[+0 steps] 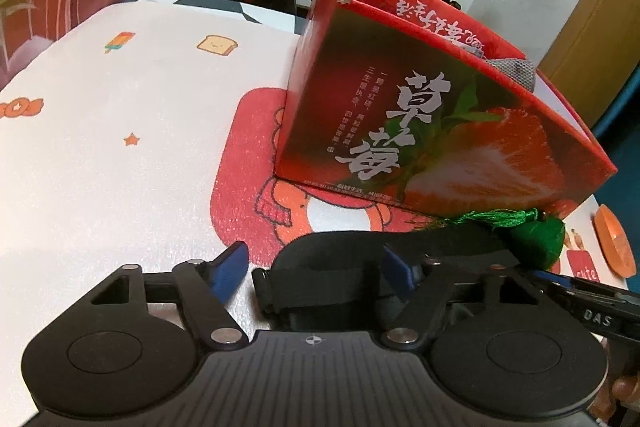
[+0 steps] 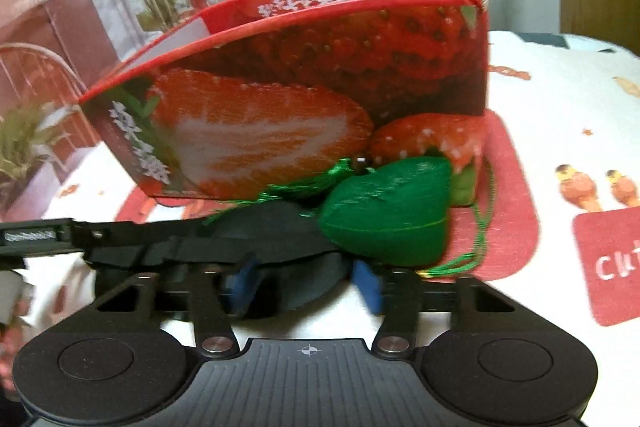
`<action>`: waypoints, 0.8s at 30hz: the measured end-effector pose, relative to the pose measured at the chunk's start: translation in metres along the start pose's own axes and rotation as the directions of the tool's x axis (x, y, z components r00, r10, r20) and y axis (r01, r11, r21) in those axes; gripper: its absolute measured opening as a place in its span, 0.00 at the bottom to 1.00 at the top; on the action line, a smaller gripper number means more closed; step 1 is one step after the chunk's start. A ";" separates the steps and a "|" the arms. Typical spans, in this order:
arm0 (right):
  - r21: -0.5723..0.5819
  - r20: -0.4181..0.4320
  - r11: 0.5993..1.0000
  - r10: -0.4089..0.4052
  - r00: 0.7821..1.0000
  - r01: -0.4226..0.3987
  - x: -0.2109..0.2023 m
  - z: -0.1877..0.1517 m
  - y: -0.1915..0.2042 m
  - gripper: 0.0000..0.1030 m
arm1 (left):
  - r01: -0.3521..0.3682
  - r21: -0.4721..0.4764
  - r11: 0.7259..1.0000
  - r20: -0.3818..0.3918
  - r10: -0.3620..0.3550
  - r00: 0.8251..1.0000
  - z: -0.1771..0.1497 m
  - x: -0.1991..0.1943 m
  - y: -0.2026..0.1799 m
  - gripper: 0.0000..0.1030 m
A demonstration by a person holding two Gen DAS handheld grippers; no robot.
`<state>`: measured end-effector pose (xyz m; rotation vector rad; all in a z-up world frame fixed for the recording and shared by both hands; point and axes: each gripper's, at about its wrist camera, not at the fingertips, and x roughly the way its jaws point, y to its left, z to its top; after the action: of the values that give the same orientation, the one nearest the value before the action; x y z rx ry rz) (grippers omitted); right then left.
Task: Organize soft objects
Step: 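Close both grippers on the black eye mask and its strap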
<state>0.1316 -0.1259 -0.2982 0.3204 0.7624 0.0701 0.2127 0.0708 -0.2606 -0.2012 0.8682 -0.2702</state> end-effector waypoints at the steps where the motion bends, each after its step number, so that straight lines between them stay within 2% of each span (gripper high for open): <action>1: 0.008 -0.004 1.000 -0.005 1.000 0.005 -0.001 0.000 -0.002 0.24 | -0.003 -0.004 1.000 0.000 0.003 1.000 -0.001 -0.001 0.000 0.71; 3: 0.038 -0.007 0.999 0.001 1.000 -0.001 -0.002 -0.002 -0.007 0.16 | -0.004 -0.011 1.000 0.001 0.004 1.000 -0.003 -0.004 0.002 0.69; 9: -0.004 -0.022 1.000 0.002 1.000 -0.002 -0.007 -0.008 0.000 0.13 | -0.003 -0.021 1.000 0.012 0.004 1.000 -0.012 -0.009 0.004 0.66; 18: 0.000 -0.061 1.000 0.029 0.998 -0.029 -0.020 -0.018 0.004 0.13 | -0.033 -0.011 0.999 0.020 0.033 0.999 -0.023 -0.019 0.003 0.69; 21: -0.002 -0.072 0.999 0.034 0.997 -0.035 -0.026 -0.025 0.006 0.13 | -0.054 0.052 0.997 0.036 0.052 0.998 -0.030 -0.019 -0.006 0.75; 24: 0.008 -0.067 0.999 0.044 0.997 -0.043 -0.032 -0.033 0.006 0.13 | -0.101 0.164 0.981 0.059 0.092 0.994 -0.043 -0.017 -0.021 0.81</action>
<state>0.0860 -0.1168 -0.2974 0.3424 0.8222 0.1196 0.1655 0.0536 -0.2693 -0.0099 0.7978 -0.2445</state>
